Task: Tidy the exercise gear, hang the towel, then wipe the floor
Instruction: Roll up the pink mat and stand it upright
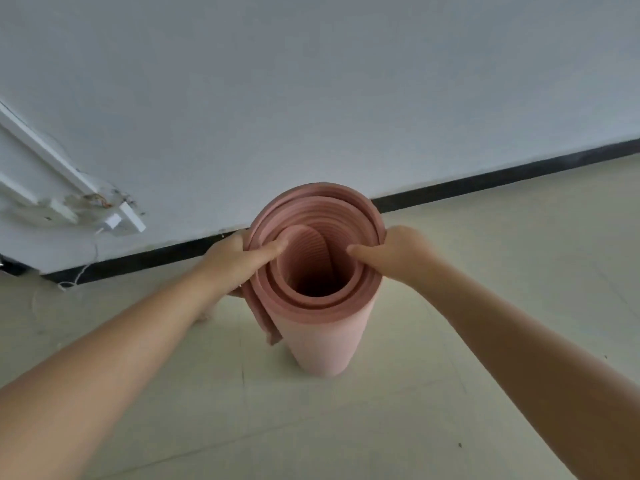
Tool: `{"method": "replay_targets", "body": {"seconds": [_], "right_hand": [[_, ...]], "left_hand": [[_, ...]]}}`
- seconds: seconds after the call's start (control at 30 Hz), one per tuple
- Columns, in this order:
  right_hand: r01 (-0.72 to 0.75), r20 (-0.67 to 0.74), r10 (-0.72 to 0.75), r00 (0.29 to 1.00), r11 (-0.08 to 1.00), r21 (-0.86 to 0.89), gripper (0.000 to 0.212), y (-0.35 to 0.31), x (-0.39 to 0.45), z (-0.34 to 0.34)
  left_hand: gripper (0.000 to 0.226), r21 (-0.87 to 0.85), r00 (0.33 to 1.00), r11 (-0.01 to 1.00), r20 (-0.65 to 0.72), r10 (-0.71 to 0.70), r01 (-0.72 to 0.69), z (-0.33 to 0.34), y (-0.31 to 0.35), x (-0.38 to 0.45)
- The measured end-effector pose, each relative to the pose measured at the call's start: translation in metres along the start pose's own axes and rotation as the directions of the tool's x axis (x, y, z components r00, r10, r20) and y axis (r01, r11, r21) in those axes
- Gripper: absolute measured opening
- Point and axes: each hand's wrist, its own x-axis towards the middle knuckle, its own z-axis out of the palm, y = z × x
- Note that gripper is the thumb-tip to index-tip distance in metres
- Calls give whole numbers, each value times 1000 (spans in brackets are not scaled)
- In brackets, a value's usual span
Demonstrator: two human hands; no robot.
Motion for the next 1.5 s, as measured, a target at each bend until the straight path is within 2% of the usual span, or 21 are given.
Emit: {"method": "replay_targets", "body": {"seconds": [0.07, 0.13, 0.17, 0.23, 0.37, 0.47, 0.6, 0.7, 0.83, 0.9, 1.0, 1.07, 1.13, 1.2, 1.5], "right_hand": [[-19, 27, 22, 999, 993, -115, 42, 1, -4, -1], [-61, 22, 65, 998, 985, -159, 44, 3, -9, 1], [-100, 1, 101, 995, 985, -143, 43, 3, -12, 4], [-175, -67, 169, 983, 980, -94, 42, 1, -20, 12], [-201, -198, 165, 966, 963, -179, 44, 1, -28, 28], [-207, -241, 153, 958, 955, -215, 53, 0, -26, 34], [-232, -260, 173, 950, 949, -214, 58, 2, -26, 39], [-233, -260, 185, 948, 958, -167, 53, 5, -32, 38], [-249, -222, 209, 952, 953, -172, 42, 13, -52, 29], [-268, -140, 247, 959, 950, -158, 39, 22, -64, 19], [-327, 8, 328, 945, 945, -24, 34, 48, -86, 4], [-358, 35, 356, 934, 933, 41, 28, 74, -104, -6], [-379, 17, 378, 925, 922, 80, 19, 104, -121, -24], [-392, -20, 397, 918, 913, 116, 17, 134, -136, -54], [-461, -193, 506, 841, 856, 234, 35, 305, -219, -245]], "left_hand": [[42, 153, 993, 987, -113, -34, 51, 7, 15, -3], [49, 413, 978, 907, -210, 6, 83, 20, 28, -8], [53, 488, 972, 868, -233, 25, 94, 29, 32, -11], [56, 519, 968, 845, -252, 9, 127, 47, 30, -16], [50, 492, 935, 850, -354, -4, 190, 63, 20, -16], [51, 526, 917, 834, -392, 66, 165, 59, 17, -11], [51, 584, 911, 806, -379, 162, 99, 61, 12, -7], [51, 623, 932, 782, -305, 197, 38, 61, 13, -11], [50, 760, 980, 647, -78, 185, -62, 55, 23, -19], [51, 813, 987, 572, 13, 160, -104, 57, 28, -25], [51, 851, 991, 508, 103, 86, -132, 74, 45, -40], [51, 877, 984, 445, 165, 75, -181, 97, 67, -50], [51, 895, 971, 375, 219, 99, -240, 124, 96, -60], [51, 896, 961, 350, 246, 124, -274, 155, 133, -69], [53, 850, 909, 329, 356, 216, -411, 338, 332, -142]]}}
